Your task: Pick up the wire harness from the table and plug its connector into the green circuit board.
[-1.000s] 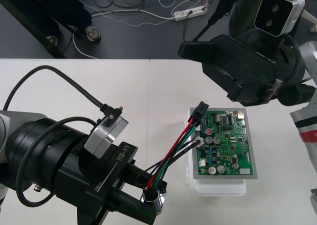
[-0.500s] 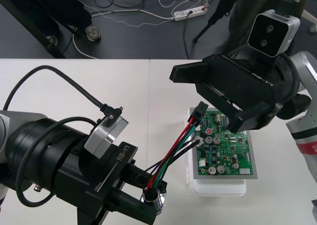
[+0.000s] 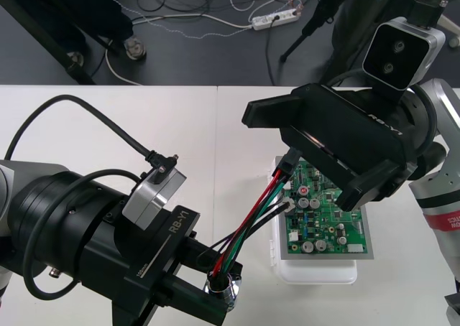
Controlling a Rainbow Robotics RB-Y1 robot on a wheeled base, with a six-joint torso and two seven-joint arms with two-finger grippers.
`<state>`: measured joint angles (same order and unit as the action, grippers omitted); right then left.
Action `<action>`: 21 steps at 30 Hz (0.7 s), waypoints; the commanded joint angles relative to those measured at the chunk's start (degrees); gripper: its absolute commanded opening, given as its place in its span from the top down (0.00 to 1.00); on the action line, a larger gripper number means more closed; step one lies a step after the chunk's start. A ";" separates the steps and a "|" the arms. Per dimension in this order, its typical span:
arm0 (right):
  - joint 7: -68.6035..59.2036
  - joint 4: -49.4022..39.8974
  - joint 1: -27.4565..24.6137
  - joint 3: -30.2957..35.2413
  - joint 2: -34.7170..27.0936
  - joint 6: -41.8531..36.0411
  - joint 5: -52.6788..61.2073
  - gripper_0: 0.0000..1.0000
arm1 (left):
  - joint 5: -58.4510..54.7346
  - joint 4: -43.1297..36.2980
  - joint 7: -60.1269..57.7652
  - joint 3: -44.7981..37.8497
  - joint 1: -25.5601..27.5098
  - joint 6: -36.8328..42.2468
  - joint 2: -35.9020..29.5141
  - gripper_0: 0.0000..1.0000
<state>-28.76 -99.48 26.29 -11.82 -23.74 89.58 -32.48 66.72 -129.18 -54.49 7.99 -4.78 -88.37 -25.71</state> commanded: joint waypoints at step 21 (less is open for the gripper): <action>-2.62 -2.83 -0.45 -1.80 0.89 0.42 0.93 1.00 | -1.07 -1.07 -4.48 1.06 -1.28 -1.63 -1.01 1.00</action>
<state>-28.76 -100.26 26.25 -12.74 -23.64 89.58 -32.45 66.72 -129.18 -54.49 7.99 -4.78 -88.37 -25.71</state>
